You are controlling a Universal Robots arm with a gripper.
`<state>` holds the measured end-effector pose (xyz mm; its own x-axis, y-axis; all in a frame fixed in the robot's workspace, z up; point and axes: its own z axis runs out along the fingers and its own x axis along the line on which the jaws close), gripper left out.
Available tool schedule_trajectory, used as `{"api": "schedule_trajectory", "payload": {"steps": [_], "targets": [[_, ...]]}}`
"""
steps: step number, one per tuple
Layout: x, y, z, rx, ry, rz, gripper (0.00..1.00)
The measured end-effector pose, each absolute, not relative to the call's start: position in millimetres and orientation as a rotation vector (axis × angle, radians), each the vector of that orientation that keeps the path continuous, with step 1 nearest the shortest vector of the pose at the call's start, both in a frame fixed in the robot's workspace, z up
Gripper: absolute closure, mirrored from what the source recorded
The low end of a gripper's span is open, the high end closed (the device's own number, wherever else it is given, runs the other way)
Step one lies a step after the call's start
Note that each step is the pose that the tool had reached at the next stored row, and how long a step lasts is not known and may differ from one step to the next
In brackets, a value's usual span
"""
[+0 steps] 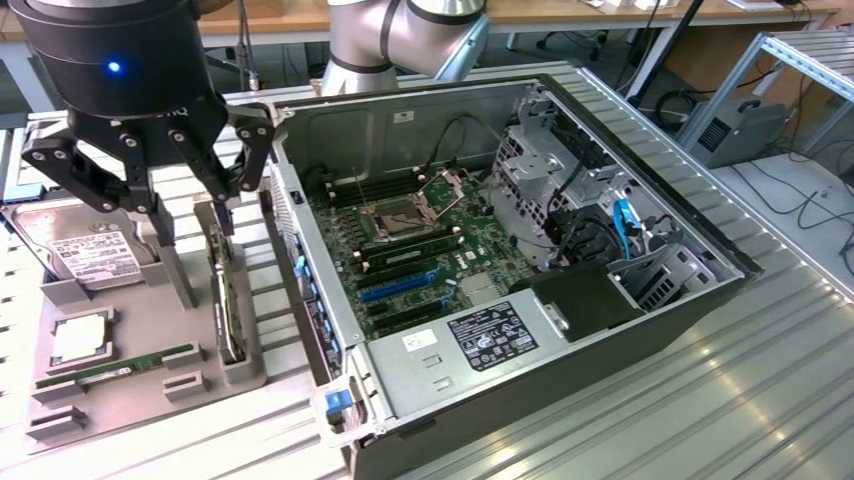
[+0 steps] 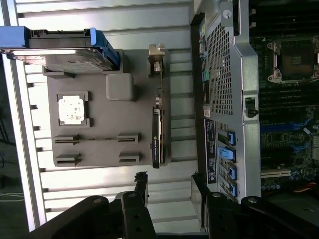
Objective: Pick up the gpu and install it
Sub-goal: 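Pick up the gpu and move the gpu toward the slot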
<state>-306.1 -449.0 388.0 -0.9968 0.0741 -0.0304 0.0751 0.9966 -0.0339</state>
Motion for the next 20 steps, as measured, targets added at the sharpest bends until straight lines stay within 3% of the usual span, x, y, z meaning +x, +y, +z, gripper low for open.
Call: {"api": "schedule_trajectory", "payload": {"steps": [20], "targets": [[-306.1, -449.1, 383.6, 0.116, 3.11, -0.055, 0.52]]}}
